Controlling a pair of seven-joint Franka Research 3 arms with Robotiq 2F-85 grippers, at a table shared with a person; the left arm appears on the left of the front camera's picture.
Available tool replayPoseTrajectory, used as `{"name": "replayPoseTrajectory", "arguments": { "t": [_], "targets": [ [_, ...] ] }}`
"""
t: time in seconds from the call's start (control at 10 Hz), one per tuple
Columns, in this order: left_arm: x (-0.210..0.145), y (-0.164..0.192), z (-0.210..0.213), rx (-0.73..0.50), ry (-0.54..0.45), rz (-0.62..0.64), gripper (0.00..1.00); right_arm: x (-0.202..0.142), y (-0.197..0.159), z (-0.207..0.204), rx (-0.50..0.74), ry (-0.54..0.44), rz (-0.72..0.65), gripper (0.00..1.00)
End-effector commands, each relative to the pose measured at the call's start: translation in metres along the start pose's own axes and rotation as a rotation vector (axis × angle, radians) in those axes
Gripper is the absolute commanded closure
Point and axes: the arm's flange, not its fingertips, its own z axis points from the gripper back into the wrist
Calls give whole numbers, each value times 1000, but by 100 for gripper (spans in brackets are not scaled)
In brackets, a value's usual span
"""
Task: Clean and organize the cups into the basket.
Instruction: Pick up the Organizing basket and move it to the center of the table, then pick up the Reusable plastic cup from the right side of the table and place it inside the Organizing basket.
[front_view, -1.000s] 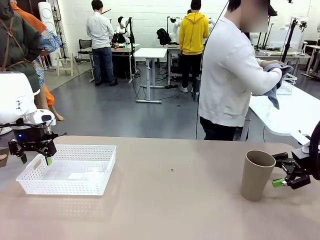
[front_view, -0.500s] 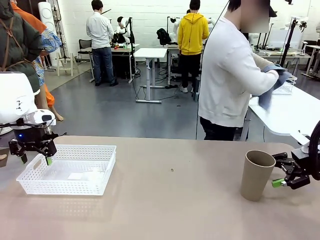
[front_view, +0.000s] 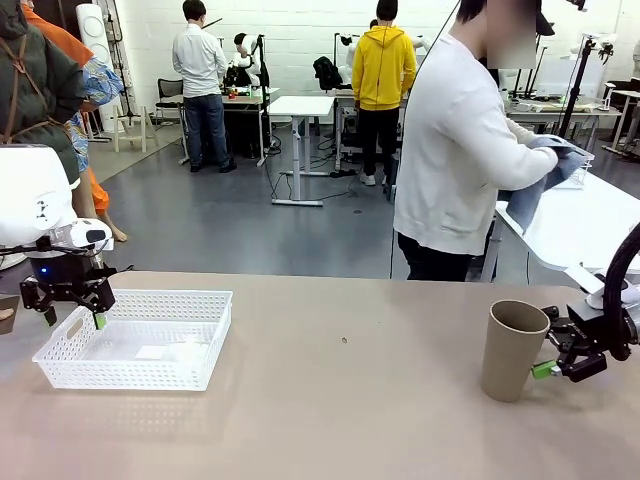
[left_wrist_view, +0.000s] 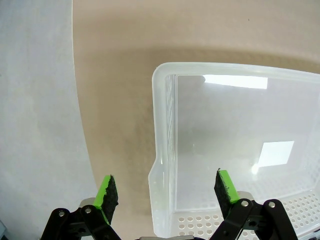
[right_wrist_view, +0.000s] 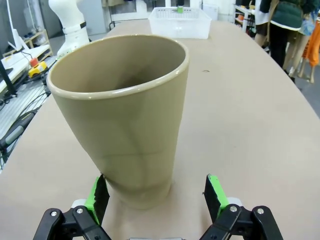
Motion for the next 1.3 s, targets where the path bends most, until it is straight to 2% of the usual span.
{"name": "replayPoseTrajectory", "arguments": {
  "t": [0.0,0.4,0.8,0.9,1.0,1.1,1.2],
  "targets": [
    [8,3,1,-2,7,31,0,-2,-5,-8,58,4,29,0],
    [24,7,-7,-8,17,66,0,3,-11,-32,114,11,26,0],
    [33,1,-7,19,-50,8,0,2,-18,-44,102,-1,44,0],
    [32,2,-7,8,-59,-11,0,0,-18,-42,102,-8,58,52],
    [32,2,-6,3,-60,-20,58,-1,-19,-40,102,-11,48,59],
    [31,2,-6,5,-56,-22,59,-2,-19,-40,98,-12,42,100],
    [31,3,-6,14,-52,-29,100,-1,-19,-39,100,-10,40,100]
  ]
}}
